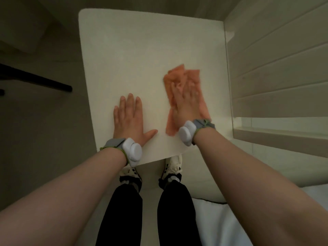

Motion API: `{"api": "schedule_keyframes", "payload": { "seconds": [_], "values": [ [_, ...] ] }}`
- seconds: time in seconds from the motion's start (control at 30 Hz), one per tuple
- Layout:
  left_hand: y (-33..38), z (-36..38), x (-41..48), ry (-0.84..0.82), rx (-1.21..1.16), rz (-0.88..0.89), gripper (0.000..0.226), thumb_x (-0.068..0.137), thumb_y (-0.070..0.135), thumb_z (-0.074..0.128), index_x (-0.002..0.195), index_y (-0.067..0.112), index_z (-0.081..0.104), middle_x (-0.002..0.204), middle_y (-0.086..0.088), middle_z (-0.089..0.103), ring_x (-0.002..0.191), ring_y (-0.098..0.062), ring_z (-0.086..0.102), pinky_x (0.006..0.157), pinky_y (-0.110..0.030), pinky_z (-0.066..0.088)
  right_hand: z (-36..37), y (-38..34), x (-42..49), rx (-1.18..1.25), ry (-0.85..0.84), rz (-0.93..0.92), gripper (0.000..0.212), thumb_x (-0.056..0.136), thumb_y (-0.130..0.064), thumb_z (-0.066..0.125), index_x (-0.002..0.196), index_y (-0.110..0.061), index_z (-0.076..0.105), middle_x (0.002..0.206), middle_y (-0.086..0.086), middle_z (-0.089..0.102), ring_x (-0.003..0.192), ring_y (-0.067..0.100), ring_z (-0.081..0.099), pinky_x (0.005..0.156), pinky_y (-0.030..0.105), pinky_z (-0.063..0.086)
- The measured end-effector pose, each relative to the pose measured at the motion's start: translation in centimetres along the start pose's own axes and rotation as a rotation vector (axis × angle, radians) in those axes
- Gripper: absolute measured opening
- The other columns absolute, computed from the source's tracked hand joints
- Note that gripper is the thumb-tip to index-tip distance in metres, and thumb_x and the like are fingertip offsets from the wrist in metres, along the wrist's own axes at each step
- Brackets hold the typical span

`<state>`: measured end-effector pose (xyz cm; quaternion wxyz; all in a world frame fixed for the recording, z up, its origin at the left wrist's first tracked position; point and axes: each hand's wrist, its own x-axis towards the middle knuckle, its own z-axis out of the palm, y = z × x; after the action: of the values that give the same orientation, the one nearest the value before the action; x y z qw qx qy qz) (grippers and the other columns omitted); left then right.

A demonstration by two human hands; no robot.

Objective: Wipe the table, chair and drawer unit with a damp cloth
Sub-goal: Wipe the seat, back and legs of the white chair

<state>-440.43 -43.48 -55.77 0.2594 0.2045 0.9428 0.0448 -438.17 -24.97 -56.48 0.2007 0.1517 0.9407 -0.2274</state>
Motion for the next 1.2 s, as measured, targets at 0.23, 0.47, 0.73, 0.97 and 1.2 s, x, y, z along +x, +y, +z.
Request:
{"api": "schedule_keyframes", "payload": {
  "seconds": [0.23,0.47,0.73,0.97,1.2],
  "values": [
    [-1.9,-0.1,-1.4,0.006,-0.004,-0.06,0.113,0.073,0.063,0.06,0.148,0.012,-0.007,0.156,-0.011,-0.012,0.143,-0.029,-0.016,0.115,-0.045,-0.007,1.4,0.7,-5.2,-0.123,0.032,-0.283,0.058,0.079,-0.008,0.057,0.136,-0.017,0.049,0.144,0.025,0.038,0.134,0.045,0.034,0.114,0.048,0.014],
    [-4.6,-1.1,0.2,0.013,-0.061,-0.146,0.114,0.069,0.064,0.064,0.149,0.013,0.0,0.157,-0.013,-0.006,0.143,-0.034,-0.008,0.117,-0.045,0.001,-3.5,3.3,4.3,-0.101,0.091,0.198,0.067,0.09,-0.033,0.037,0.151,-0.029,0.009,0.157,0.02,-0.001,0.144,0.039,-0.005,0.118,0.044,-0.005],
    [-5.0,-1.2,-0.1,0.051,-0.075,-0.112,0.107,0.071,0.061,0.064,0.148,0.008,0.01,0.157,-0.014,0.001,0.144,-0.033,-0.002,0.116,-0.043,0.004,0.2,-6.8,6.3,-0.271,0.058,-0.339,0.059,0.098,-0.034,0.033,0.151,-0.023,0.01,0.157,0.02,0.004,0.145,0.038,-0.002,0.116,0.041,-0.009],
    [-6.9,-1.9,-0.4,0.075,-0.084,-0.265,0.116,0.067,0.064,0.065,0.148,0.011,0.003,0.156,-0.015,-0.005,0.144,-0.032,-0.005,0.116,-0.042,-0.002,-0.6,-1.7,3.4,-0.308,-0.014,-0.532,0.057,0.091,-0.032,0.047,0.146,-0.024,0.033,0.155,0.02,0.017,0.143,0.04,0.01,0.117,0.05,0.01],
    [-7.6,-1.4,-0.3,0.086,-0.137,-0.257,0.117,0.065,0.067,0.065,0.149,0.014,0.003,0.157,-0.01,-0.004,0.144,-0.024,0.01,0.116,-0.04,-0.002,-4.0,-5.7,14.1,-0.143,0.104,-0.089,0.062,0.092,-0.038,0.035,0.15,-0.029,0.014,0.158,0.016,-0.006,0.144,0.036,-0.009,0.115,0.053,0.011]
  ]
}}
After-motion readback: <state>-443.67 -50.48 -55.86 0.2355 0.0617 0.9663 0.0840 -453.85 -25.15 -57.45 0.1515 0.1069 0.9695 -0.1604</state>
